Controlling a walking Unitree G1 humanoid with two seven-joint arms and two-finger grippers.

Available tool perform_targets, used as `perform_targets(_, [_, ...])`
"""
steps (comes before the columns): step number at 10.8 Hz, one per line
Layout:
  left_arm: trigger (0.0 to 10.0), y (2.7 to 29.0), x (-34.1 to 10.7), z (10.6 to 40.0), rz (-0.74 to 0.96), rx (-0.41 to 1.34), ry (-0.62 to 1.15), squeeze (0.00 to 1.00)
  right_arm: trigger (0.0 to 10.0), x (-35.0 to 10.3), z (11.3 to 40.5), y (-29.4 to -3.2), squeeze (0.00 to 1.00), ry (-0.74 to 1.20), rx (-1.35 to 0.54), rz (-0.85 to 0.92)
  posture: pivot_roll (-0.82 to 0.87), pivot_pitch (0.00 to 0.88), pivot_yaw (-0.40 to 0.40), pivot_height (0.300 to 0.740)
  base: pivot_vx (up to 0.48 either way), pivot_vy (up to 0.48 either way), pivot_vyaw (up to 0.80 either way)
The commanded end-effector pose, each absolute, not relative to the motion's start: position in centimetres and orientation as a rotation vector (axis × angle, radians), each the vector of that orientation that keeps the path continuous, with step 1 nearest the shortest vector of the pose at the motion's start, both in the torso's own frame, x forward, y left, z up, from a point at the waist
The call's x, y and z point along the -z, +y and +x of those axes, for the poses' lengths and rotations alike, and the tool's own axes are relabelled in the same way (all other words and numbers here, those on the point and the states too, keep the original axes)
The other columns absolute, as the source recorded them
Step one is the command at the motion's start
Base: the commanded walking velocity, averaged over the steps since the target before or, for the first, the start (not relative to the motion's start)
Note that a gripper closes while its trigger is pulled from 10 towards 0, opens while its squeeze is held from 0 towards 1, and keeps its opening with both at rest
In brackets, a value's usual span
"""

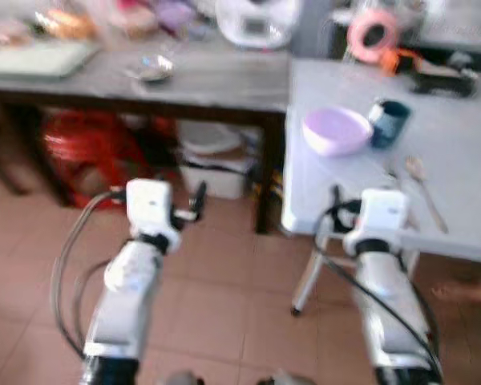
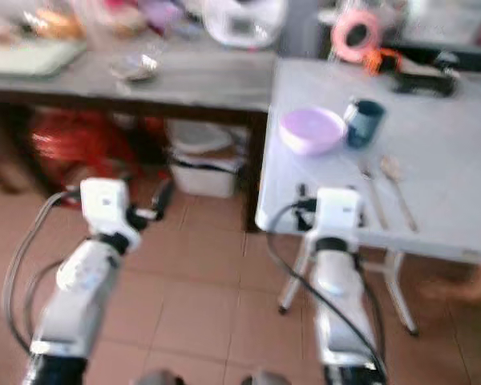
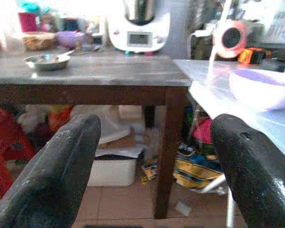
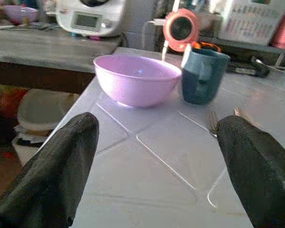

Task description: Setting the table

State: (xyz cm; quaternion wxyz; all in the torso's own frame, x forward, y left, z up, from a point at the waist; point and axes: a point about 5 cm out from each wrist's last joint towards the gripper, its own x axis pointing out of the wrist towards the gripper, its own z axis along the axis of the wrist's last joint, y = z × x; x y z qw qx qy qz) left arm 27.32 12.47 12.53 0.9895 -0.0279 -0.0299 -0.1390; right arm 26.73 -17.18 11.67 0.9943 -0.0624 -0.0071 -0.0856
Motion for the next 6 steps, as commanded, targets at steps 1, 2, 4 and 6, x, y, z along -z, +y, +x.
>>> perform_targets(1, [10.0, 13.0, -12.9, 27.3, -0.051, 0.285, -0.075, 0.00, 10.0, -12.1, 26.9, -16.8, 0.00, -0.016, 0.155, -0.119, 0.04, 0.000, -0.012, 0.740, 0.000, 0.000, 0.00])
perform_targets(2, [10.0, 13.1, -12.9, 27.1, -0.053, 0.285, -0.075, 0.00, 10.0, -12.3, 26.9, -17.0, 0.00, -0.018, 0.158, -0.119, 0.03, 0.000, -0.007, 0.740, 0.000, 0.000, 0.00])
perform_targets(4, [10.0, 12.8, -12.3, 26.6, -0.099, 0.294, -0.048, 0.00, 10.0, -12.4, 26.8, -18.2, 0.00, -0.021, 0.192, -0.131, 0.03, 0.005, 0.009, 0.740, 0.336, 0.000, -0.80])
perform_targets(6, [10.0, 12.1, -12.2, 26.5, -0.106, 0.322, -0.044, 0.00, 10.0, -12.6, 27.0, -17.6, 0.00, -0.032, 0.183, -0.113, 0.02, 0.000, 0.012, 0.740, 0.390, 0.000, 0.00])
